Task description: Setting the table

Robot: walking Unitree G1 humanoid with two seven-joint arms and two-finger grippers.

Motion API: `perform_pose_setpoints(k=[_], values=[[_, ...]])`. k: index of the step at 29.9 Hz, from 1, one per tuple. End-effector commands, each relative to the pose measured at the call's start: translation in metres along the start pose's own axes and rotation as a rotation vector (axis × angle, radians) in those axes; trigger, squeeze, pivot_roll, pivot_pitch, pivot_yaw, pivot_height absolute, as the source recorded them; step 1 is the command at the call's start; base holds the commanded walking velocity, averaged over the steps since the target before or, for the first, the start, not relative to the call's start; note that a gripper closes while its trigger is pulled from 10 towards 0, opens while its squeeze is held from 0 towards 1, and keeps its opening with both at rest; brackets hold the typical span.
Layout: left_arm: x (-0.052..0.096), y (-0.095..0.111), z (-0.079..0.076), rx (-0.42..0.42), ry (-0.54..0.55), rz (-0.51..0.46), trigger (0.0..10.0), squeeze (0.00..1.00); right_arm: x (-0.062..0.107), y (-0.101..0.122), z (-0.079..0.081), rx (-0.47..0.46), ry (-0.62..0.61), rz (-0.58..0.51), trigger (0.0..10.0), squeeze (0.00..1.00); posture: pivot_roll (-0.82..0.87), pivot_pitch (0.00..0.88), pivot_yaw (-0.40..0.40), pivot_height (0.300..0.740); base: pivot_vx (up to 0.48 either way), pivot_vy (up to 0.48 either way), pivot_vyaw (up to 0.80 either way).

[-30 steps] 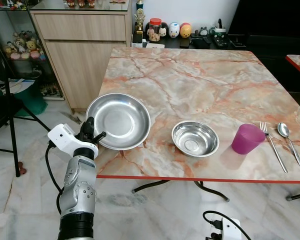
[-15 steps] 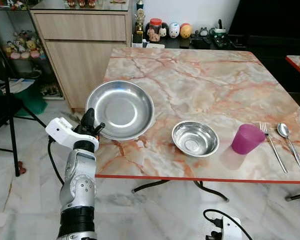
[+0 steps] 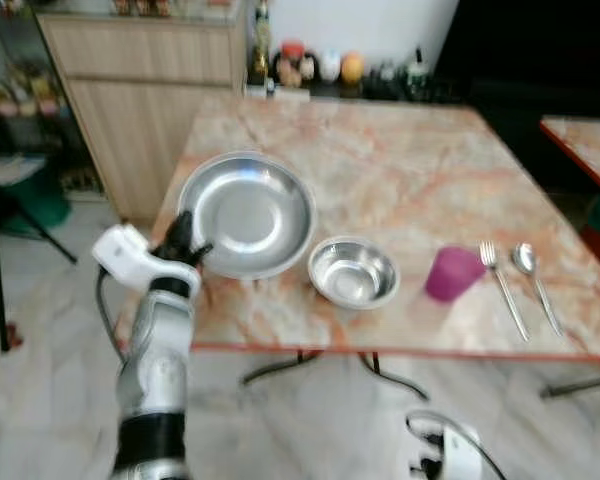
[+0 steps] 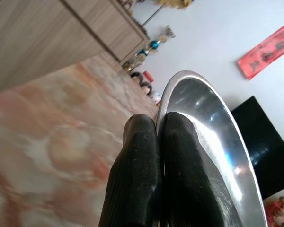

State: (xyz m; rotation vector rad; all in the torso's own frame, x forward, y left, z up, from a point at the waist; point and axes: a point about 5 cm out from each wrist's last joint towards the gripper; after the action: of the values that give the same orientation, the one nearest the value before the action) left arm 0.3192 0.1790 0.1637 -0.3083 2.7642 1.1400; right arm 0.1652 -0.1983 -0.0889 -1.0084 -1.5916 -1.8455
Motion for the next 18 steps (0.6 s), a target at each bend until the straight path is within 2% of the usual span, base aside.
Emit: perform_pose_setpoints(k=[1,5,18], values=[[-0.003,-0.002,-0.016,0.027,-0.053,0.000,10.0,0.00,0.001,-0.001,-0.008,-0.010,-0.024,0.005,10.0,0.00,0.06,0.000,-0.073,0.740,0.000,-0.382,0.00],[-0.004,0.000,-0.018,0.029,-0.060,-0.005,10.0,0.00,0.001,-0.002,-0.008,-0.008,-0.022,0.007,10.0,0.00,0.07,0.000,-0.075,0.740,0.000,-0.381,0.00],[-0.005,0.001,-0.025,0.037,-0.087,-0.003,10.0,0.00,0.000,-0.003,0.007,-0.007,-0.003,0.012,10.0,0.00,0.07,0.000,-0.072,0.740,0.000,-0.380,0.00]])
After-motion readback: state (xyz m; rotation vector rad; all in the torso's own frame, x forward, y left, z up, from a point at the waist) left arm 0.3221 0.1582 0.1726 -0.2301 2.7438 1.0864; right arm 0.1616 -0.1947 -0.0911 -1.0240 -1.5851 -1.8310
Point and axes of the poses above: a point about 5 cm out from each wrist's last joint towards the gripper, its own x axis pointing back from the gripper into the wrist, its own y axis along the axis of the wrist's last joint, z = x × y
